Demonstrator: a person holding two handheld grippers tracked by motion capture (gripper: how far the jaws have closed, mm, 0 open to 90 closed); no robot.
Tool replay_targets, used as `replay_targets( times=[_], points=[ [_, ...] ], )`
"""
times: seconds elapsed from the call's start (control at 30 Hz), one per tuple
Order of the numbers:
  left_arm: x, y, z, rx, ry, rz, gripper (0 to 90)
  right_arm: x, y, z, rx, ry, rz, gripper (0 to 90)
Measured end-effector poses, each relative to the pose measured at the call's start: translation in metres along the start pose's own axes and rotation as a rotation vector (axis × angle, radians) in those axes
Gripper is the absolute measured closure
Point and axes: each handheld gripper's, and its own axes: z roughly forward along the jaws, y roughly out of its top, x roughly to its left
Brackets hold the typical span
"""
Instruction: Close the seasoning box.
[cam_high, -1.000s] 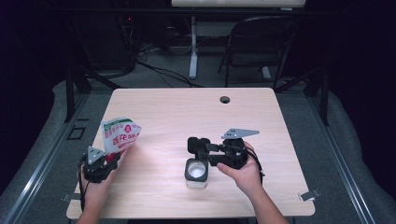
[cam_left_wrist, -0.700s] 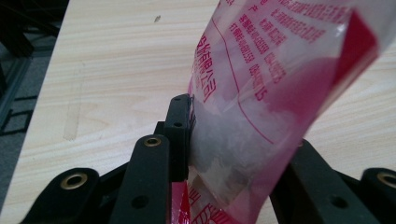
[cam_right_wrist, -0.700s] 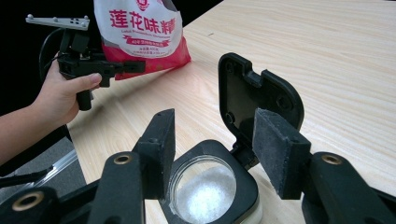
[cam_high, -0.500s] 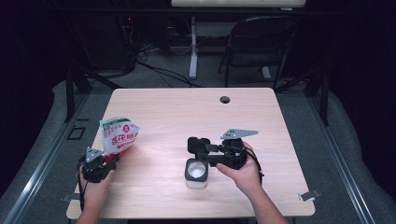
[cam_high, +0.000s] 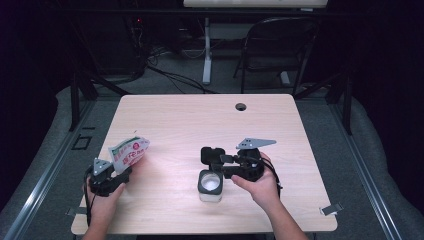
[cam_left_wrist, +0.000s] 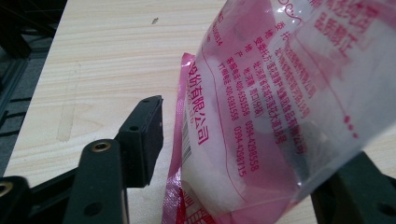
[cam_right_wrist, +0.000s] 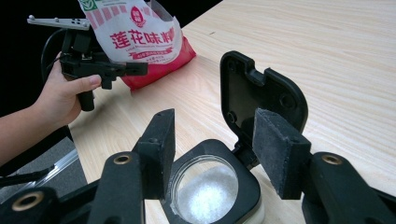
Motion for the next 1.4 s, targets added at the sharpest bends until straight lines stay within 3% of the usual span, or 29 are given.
replay_targets(
  times=[0.37,1.03,1.4],
  points=[
    [-0.003,0.001,-0.002,-0.024,-0.003,0.001,34.1,0.0,0.001,-0.001,-0.005,0.008,0.003,48.6],
    [-0.008,0.006,-0.01,-0.068,-0.019,-0.006,33.1,-0.001,0.001,-0.002,-0.006,-0.008,0.001,47.5],
    [-0.021,0.013,-0.022,-0.12,-0.074,-0.012,32.6,-0.003,0.001,-0.004,-0.022,-0.013,0.012,47.0]
  ],
)
